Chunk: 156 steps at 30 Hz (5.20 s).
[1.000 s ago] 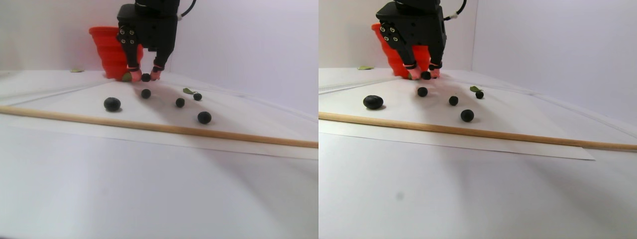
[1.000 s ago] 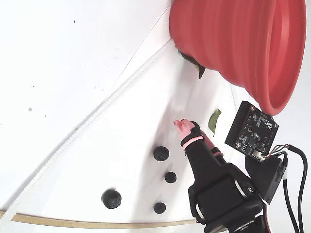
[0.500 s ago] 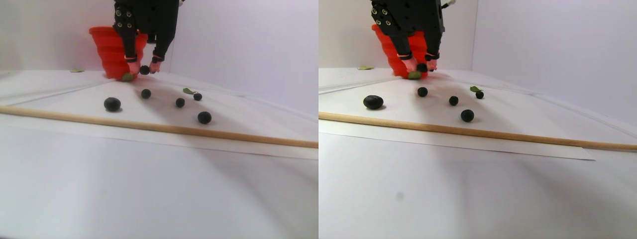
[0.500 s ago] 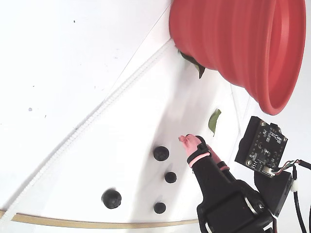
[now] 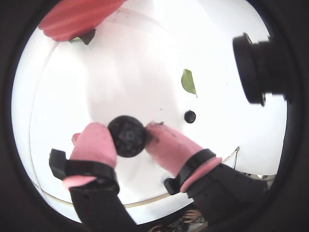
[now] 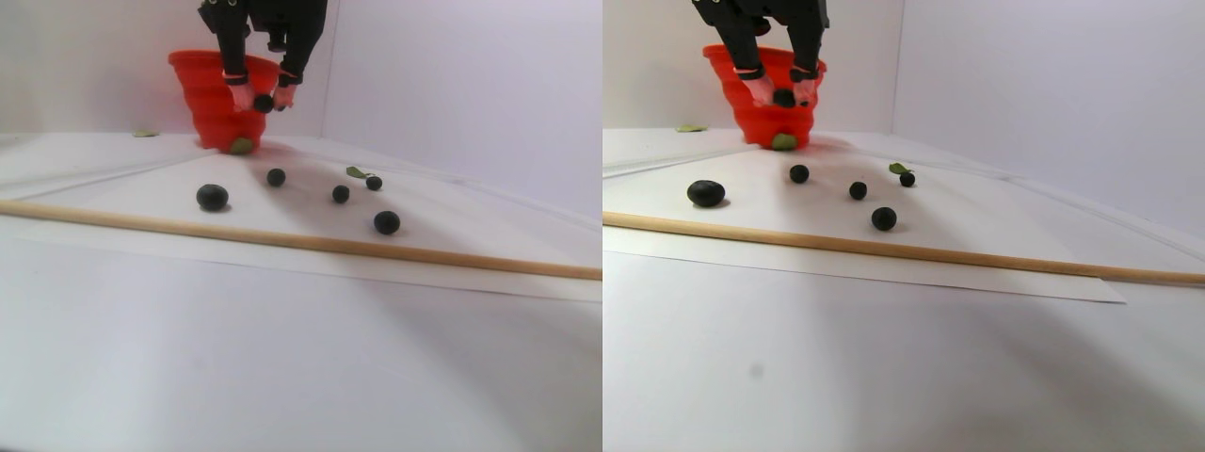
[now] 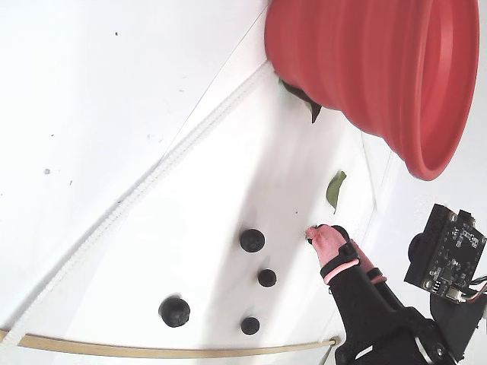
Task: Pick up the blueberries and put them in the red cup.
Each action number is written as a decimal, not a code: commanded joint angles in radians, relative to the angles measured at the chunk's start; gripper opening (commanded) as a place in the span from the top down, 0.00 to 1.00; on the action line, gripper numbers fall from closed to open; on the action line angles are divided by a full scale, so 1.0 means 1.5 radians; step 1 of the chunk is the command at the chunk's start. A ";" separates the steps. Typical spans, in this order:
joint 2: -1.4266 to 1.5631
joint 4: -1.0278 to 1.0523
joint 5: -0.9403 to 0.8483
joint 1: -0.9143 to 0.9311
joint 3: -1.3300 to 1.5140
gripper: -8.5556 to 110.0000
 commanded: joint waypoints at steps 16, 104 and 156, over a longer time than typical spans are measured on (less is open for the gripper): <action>0.118 0.065 0.018 -0.039 -0.074 0.82; 0.128 0.185 -0.040 0.000 -0.224 0.78; 0.102 0.209 -0.022 0.103 -0.002 0.78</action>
